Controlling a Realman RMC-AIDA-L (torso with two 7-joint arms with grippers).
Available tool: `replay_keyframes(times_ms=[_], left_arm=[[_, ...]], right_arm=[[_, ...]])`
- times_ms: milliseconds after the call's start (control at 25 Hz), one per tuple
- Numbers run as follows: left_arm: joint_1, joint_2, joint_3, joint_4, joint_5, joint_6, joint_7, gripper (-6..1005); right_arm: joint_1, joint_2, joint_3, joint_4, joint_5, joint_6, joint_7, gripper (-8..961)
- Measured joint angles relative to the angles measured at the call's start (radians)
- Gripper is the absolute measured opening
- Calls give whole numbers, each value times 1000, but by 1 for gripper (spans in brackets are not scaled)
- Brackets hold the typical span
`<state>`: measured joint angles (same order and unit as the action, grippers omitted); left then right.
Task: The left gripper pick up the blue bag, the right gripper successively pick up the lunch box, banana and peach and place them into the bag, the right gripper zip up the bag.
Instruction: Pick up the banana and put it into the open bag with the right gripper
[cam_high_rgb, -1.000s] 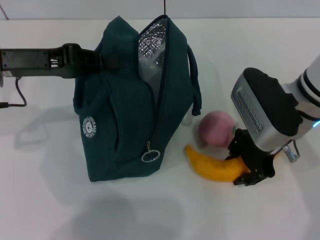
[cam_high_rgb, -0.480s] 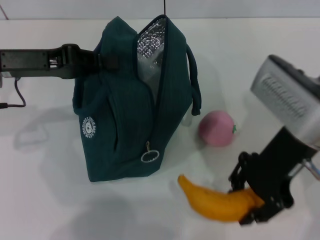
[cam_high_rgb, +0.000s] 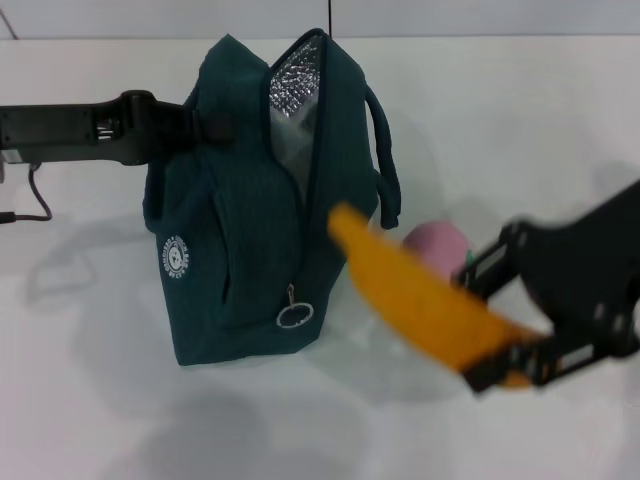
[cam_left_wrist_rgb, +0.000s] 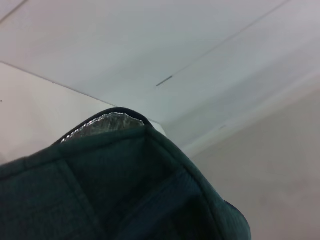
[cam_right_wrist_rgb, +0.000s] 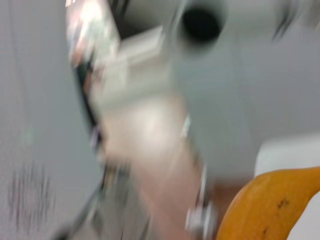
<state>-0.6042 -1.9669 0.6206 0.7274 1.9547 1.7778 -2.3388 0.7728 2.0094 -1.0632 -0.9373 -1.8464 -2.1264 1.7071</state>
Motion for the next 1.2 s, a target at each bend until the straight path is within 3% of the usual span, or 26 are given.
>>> replay_keyframes(times_ms=[80, 360, 520, 680, 880, 1200], left_arm=[[2, 4, -5, -21, -12, -2, -3, 31], [4, 4, -12, -33, -20, -5, -5, 31], [0, -2, -12, -72, -37, -6, -10, 31], [-6, -4, -13, -116, -53, -15, 2, 31], [-11, -14, -12, -123, -82, -19, 28, 31], [-13, -22, -11, -124, -115, -19, 42, 32]], right_arm=[[-8, -8, 115, 62, 33, -13, 20, 463], [-61, -13, 331, 194, 148, 61, 42, 476], [-80, 5, 335, 322, 323, 148, 27, 484], [-46, 12, 334, 517, 437, 236, -63, 492], [30, 18, 336, 723, 516, 321, -188, 501], [118, 19, 336, 894, 525, 438, -312, 516]])
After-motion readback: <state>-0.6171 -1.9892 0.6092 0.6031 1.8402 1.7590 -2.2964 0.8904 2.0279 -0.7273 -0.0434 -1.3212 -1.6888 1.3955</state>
